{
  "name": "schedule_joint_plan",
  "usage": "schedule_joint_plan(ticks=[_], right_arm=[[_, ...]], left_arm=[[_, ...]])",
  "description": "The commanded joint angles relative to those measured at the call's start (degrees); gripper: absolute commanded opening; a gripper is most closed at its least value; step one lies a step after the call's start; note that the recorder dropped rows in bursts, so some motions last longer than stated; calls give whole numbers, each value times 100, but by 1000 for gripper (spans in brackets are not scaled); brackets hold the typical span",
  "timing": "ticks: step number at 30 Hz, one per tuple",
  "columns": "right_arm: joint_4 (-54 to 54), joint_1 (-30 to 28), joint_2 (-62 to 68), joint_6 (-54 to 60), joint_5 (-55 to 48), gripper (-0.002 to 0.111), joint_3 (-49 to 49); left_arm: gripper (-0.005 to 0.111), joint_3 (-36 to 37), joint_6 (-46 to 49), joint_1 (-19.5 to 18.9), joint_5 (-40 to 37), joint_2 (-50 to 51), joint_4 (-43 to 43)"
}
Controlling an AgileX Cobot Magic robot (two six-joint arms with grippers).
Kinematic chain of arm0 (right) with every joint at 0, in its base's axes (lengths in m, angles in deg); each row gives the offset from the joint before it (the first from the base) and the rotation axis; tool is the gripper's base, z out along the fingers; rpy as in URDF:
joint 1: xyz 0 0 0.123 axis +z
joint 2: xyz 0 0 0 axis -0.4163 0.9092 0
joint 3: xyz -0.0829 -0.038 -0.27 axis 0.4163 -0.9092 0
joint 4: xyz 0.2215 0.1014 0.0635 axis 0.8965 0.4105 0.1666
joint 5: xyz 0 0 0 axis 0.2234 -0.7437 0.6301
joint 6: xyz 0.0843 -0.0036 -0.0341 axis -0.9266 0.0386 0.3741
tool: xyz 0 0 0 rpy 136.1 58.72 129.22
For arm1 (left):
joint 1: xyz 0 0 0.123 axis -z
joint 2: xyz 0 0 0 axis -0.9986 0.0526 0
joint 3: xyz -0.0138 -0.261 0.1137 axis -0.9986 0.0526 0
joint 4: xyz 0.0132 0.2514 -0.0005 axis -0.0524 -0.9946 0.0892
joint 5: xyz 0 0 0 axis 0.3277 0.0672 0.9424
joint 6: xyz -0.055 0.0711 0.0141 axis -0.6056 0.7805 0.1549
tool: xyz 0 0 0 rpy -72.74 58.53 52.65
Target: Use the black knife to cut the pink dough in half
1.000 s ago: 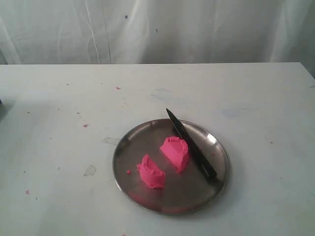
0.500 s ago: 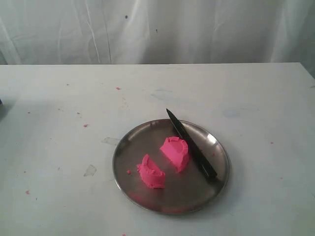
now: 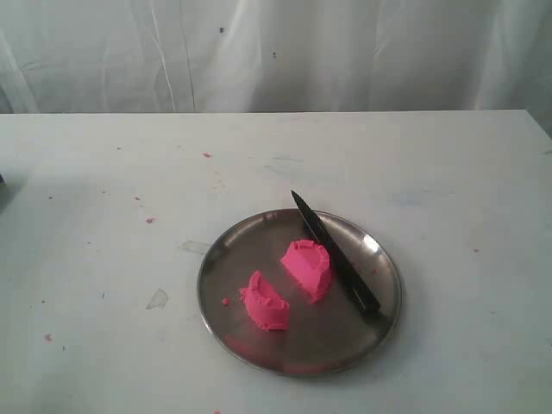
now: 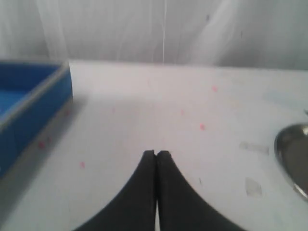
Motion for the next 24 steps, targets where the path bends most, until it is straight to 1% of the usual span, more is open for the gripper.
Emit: schedule_joint_plan(ticks=[1,3,5,11,15,24], right_arm=[[4,-9,-38,0,47,0,-8],[4,-9,-38,0,47,0,-8],[4,-9,-38,0,47,0,-8],[4,-9,-38,0,47,0,-8],[4,-9,-38,0,47,0,-8],[4,-9,-38,0,47,0,-8]], left_arm=[[0,46,-1243,-1,-1089,-32,-537],[0,46,-1230,-1,-1089,-32,-559],[0,46,-996,-1,-1089,-32,-507],[0,46,59,-1,-1004,-32,-533],[0,46,59,-1,-1001,-32,-701],[0,46,59,-1,-1001,-32,-701]])
